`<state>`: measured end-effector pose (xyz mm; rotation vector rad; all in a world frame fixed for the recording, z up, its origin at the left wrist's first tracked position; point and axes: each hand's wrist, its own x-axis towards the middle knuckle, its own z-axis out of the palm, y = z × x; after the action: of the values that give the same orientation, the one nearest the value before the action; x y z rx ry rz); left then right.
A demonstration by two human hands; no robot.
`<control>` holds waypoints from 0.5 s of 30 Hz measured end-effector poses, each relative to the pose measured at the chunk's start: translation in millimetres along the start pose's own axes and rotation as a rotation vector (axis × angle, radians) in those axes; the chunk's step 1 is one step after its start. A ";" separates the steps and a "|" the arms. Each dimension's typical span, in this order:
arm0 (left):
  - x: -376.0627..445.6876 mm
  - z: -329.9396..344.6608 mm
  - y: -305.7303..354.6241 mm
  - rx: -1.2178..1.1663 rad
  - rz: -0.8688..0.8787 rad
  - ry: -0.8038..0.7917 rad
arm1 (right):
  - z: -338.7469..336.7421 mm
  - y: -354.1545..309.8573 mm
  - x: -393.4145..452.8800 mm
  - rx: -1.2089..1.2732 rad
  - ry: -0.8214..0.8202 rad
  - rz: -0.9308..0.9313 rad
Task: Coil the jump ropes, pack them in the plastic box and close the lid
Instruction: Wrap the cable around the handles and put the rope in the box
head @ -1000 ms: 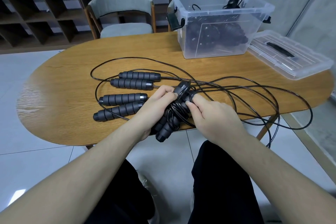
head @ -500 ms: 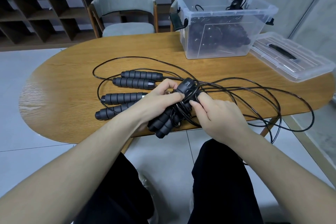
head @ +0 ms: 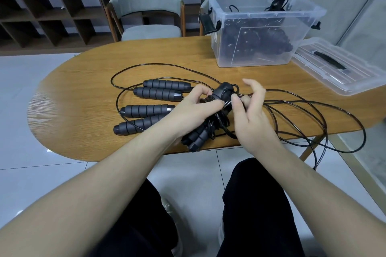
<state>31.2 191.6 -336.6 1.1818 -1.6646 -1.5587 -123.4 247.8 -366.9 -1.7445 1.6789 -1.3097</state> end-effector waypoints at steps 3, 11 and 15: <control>0.5 -2.4 1.7 0.153 0.056 0.038 | -1.1 -0.5 2.9 -0.055 -0.014 -0.039; -2.7 -1.2 2.1 0.269 0.085 0.105 | -7.7 1.3 14.7 -0.222 0.280 -0.164; 1.3 4.0 1.3 0.312 0.111 0.140 | -6.3 -7.0 17.7 -0.148 0.275 -0.219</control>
<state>27.0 192.2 -336.2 1.2955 -1.8897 -1.1499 -127.2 234.9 -352.0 -1.9530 1.8104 -1.6226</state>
